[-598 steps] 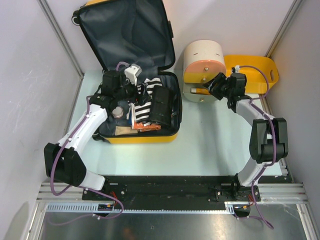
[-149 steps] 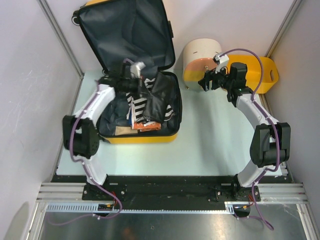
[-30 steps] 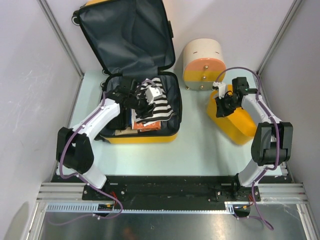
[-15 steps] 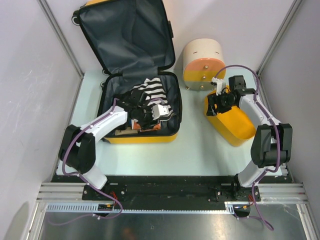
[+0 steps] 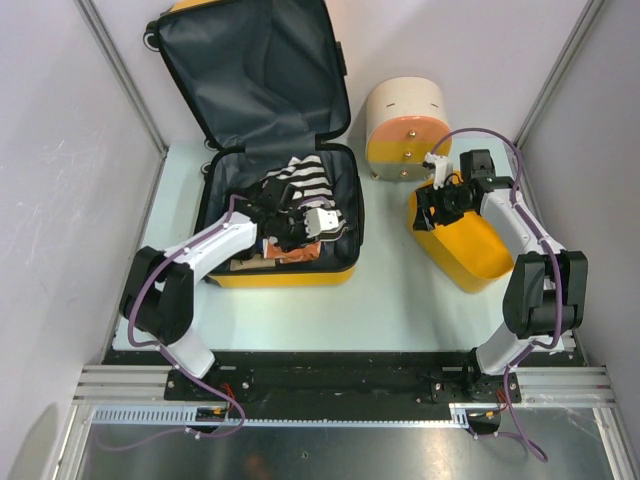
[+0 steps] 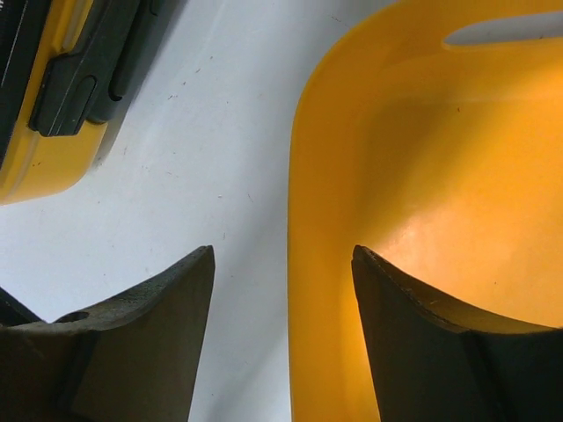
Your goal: Open, take out, and arrange the luggage
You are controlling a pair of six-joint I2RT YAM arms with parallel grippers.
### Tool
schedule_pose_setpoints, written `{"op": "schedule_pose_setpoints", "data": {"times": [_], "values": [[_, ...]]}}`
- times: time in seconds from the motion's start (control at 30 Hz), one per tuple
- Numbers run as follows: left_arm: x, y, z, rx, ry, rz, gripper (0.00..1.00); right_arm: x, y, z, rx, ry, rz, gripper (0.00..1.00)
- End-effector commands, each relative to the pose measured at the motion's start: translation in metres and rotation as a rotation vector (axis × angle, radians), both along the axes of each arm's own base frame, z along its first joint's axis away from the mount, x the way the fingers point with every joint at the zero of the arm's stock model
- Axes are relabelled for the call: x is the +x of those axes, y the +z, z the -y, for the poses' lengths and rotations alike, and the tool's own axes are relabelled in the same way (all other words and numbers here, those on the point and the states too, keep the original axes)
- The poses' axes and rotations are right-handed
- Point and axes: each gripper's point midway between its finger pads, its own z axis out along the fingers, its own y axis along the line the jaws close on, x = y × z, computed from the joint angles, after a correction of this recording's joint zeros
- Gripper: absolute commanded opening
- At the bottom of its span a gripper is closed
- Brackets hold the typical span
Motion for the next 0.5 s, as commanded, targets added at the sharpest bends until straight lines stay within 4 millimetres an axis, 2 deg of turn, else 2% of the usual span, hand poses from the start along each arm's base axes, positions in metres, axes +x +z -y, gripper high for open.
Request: {"op": "schedule_pose_setpoints", "data": {"times": [0.0,0.1,0.27,0.47], "values": [[0.021,0.001,-0.007,0.038,0.023,0.082,0.49,0.007,0.034,-0.001,0.014,0.016,0.092,0.69],[0.019,0.007,-0.006,0.025,0.012,0.093,0.54,0.006,0.037,-0.002,0.017,0.023,0.097,0.7],[0.011,0.019,-0.006,-0.003,-0.003,0.106,0.51,0.005,0.037,-0.002,0.016,0.029,0.097,0.7],[0.012,0.032,-0.006,-0.042,0.004,0.096,0.49,0.006,0.037,-0.003,0.02,0.037,0.099,0.7]]}}
